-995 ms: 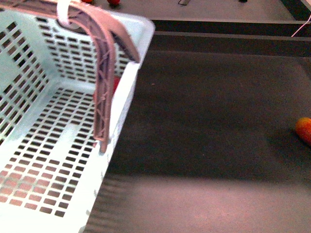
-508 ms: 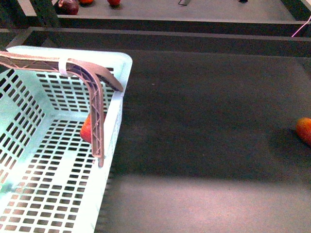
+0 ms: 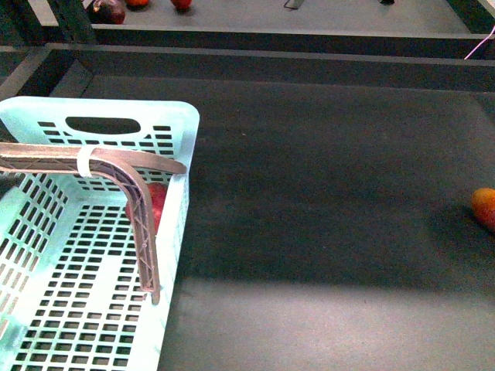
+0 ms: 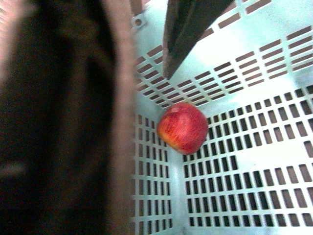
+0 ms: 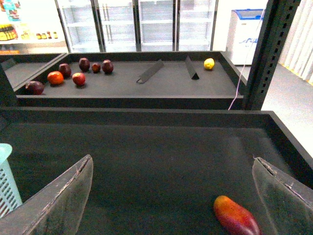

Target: Pick apple with right arm and hold basket with left

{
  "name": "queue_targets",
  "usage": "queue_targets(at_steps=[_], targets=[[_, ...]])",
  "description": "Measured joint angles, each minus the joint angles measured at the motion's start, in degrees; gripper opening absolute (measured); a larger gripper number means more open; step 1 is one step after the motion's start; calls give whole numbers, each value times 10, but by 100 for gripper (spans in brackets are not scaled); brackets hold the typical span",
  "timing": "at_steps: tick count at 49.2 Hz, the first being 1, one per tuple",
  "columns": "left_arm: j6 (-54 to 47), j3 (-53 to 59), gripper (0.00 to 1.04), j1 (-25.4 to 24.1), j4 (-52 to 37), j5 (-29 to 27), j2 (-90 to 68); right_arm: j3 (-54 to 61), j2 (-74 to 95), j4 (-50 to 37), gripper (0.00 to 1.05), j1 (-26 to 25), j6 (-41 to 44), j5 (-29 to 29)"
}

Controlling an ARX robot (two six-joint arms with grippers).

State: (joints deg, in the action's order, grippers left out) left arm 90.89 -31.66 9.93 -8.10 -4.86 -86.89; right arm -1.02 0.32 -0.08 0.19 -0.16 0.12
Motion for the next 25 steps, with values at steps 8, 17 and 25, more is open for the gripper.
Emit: queue_targets(at_steps=[8, 17, 25], targets=[[3, 0, 56, 3, 53, 0, 31, 0, 0, 0, 96, 0, 0, 0], [2, 0, 89, 4, 162, -21, 128, 0, 0, 0, 96, 0, 0, 0], [9, -1, 98, 19, 280, -46, 267, 0, 0, 0, 96, 0, 0, 0]])
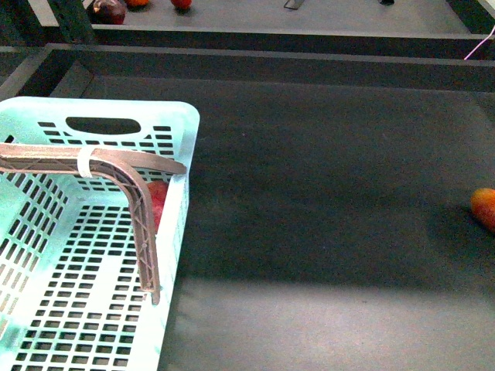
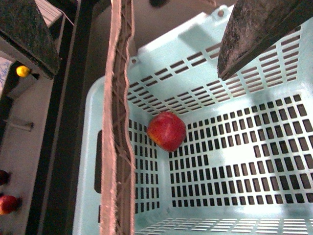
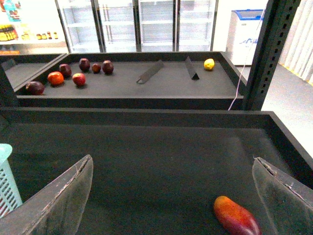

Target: Pick apple with right arm and hold basket with left

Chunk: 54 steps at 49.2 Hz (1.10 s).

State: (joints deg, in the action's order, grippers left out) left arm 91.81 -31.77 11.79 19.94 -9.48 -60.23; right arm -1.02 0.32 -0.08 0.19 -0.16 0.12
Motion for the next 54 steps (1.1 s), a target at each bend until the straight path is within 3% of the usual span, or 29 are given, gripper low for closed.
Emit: queue_targets(at_steps=[12, 15, 18, 23, 24, 27, 36, 39, 42, 54], targets=[[0, -3, 98, 3, 3, 0, 12, 0, 0, 0, 96, 0, 0, 0], [-209, 103, 83, -3, -264, -12, 41, 0, 0, 0, 96, 0, 0, 0], [-406, 175, 72, -12, -440, -3, 56, 0, 0, 0, 96, 0, 0, 0], [-658, 218, 54, -28, -588, 10, 94, 0, 0, 0, 96, 0, 0, 0], [-727, 222, 49, -33, -595, 14, 108, 0, 0, 0, 96, 0, 0, 0], [-807, 233, 38, -42, -594, 21, 130, 0, 0, 0, 96, 0, 0, 0], [-894, 268, 3, -65, -556, 47, 190, 0, 0, 0, 96, 0, 0, 0], [-902, 274, 3, -95, -542, 86, 212, 0, 0, 0, 96, 0, 0, 0], [-906, 281, 3, -113, -526, 89, 235, 0, 0, 0, 96, 0, 0, 0], [-911, 309, 3, -116, -505, 95, 290, 0, 0, 0, 96, 0, 0, 0]])
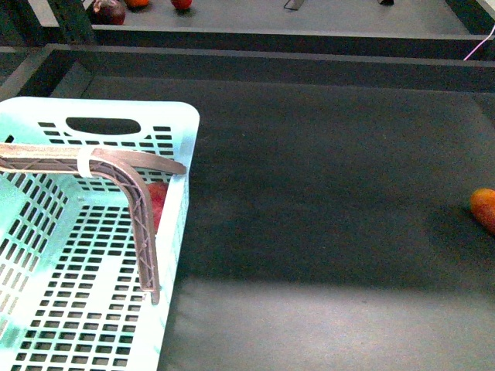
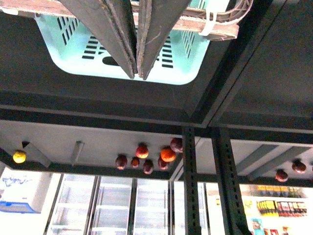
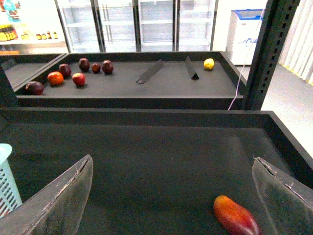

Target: Pick apple with right arm and hold basket with left

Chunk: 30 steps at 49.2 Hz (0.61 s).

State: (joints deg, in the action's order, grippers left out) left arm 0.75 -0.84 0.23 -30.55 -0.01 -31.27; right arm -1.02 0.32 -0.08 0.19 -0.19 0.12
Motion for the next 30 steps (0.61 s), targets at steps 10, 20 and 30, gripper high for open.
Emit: queue_targets(at_steps=[10, 20, 30], targets=[[-1, 0, 3, 0, 66, 0, 72, 0, 0, 0, 96, 0, 0, 0], [-1, 0, 3, 0, 117, 0, 125, 0, 0, 0, 96, 0, 0, 0], [-1, 0, 3, 0, 158, 0, 166, 0, 0, 0, 96, 0, 0, 0]])
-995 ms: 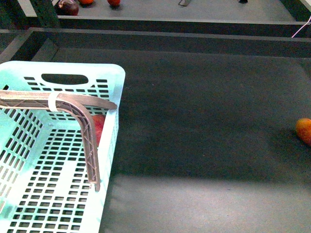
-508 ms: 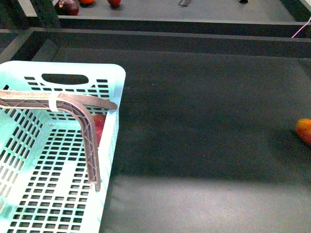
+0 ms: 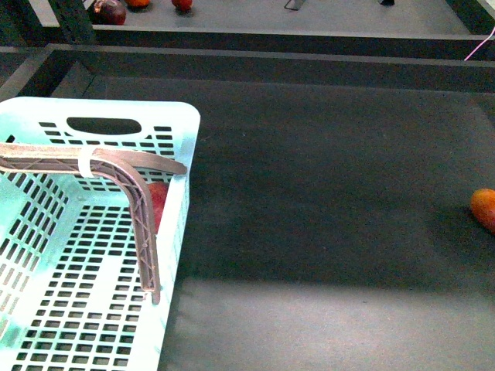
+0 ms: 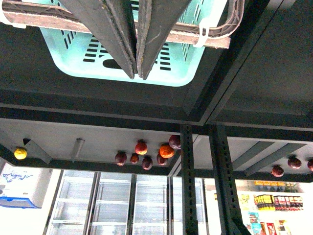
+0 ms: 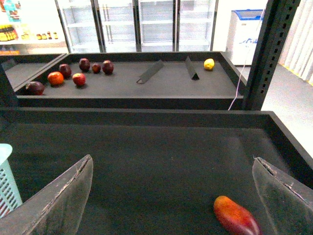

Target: Pick apple with right arm and hold basket with left

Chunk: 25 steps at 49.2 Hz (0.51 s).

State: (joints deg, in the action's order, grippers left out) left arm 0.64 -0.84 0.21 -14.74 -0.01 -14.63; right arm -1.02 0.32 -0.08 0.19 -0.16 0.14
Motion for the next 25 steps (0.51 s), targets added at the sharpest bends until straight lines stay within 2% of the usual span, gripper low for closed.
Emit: queue_targets(at_steps=[13, 18, 25], targets=[[0, 0, 3, 0, 45, 0, 44, 0, 0, 0, 96, 0, 0, 0], [0, 0, 3, 0, 141, 0, 130, 0, 0, 0, 96, 0, 0, 0], [0, 0, 3, 0, 146, 0, 143, 0, 0, 0, 96, 0, 0, 0]])
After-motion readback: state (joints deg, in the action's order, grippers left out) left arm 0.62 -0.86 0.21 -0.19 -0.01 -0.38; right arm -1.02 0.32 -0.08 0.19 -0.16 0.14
